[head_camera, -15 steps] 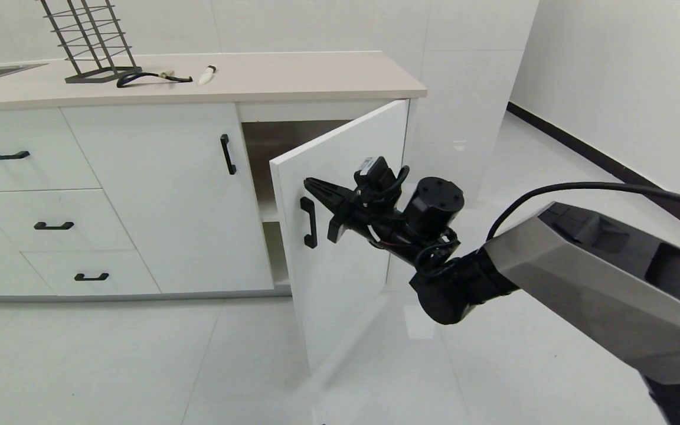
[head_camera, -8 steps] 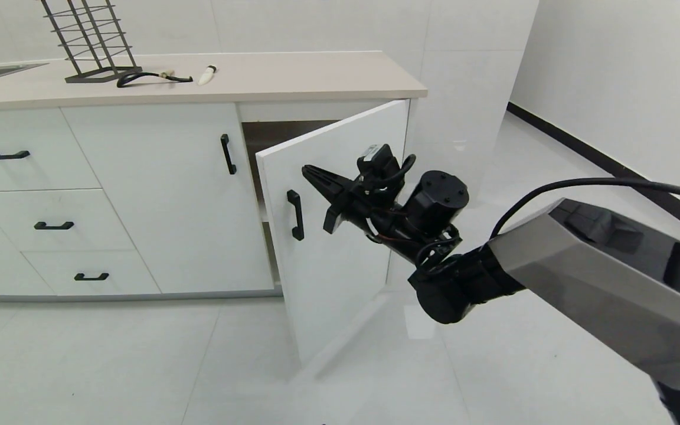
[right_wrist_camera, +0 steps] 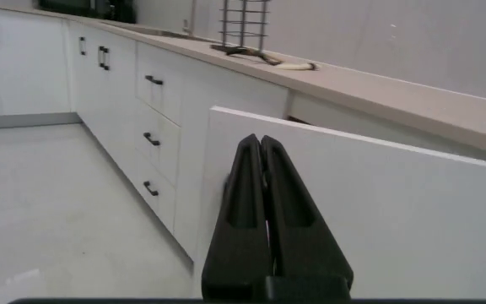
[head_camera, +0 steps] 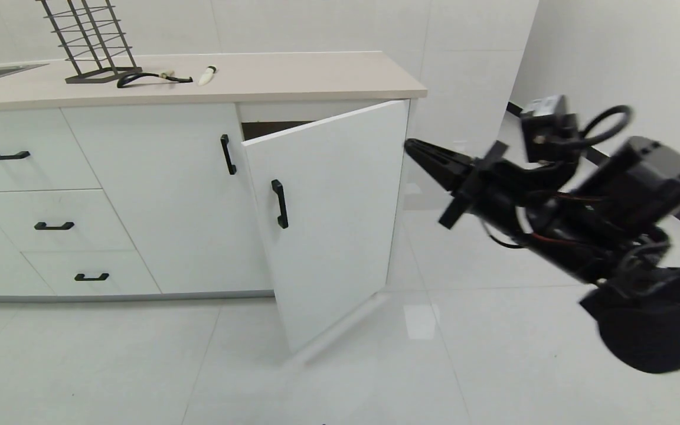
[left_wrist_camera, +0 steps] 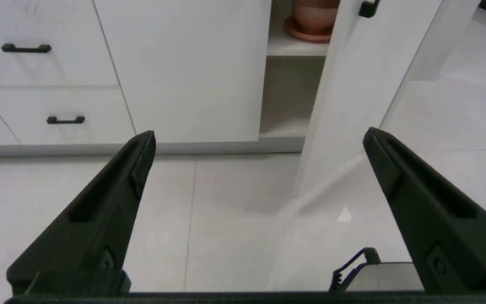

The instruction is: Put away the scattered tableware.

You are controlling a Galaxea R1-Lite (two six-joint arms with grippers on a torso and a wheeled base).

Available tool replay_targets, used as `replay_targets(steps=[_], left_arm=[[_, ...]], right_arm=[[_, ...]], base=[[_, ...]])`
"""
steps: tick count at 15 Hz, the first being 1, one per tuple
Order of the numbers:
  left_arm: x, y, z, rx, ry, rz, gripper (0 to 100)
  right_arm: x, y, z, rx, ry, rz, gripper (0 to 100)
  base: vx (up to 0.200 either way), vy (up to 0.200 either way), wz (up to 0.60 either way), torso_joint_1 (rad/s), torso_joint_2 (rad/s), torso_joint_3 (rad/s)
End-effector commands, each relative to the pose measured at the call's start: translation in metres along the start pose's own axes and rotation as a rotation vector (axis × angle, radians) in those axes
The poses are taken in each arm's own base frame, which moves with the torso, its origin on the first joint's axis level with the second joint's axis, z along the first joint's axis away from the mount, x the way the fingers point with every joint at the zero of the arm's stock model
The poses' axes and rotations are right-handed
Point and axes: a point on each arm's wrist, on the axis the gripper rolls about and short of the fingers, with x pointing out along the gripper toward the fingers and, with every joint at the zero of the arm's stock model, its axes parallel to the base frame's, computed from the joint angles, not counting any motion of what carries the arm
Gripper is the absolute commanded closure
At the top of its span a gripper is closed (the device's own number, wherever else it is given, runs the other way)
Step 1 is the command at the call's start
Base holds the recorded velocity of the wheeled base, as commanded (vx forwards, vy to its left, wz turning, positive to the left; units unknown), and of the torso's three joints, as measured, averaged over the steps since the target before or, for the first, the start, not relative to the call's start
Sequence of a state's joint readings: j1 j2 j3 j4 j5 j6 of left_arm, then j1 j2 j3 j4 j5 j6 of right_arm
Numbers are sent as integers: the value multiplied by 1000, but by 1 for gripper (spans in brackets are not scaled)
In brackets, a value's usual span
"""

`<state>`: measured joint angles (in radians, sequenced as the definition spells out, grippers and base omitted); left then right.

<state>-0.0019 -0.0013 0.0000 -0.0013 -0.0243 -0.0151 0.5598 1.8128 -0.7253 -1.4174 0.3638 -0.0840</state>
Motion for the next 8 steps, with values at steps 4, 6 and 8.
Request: replay_targets(steps=[4,6,8], left_arm=[[0,0,0,0,1,0,0],[0,0,0,0,1,0,0],[0,0,0,0,1,0,0]], right_arm=[[-225,57,62,-119,18,-263,100],[-253,72,70,-164,1,-361,100],[-281,95,66,-185,26,-416,100]], base=[[0,0,0,0,0,0],[0,0,0,0,0,0],[0,0,0,0,0,0]])
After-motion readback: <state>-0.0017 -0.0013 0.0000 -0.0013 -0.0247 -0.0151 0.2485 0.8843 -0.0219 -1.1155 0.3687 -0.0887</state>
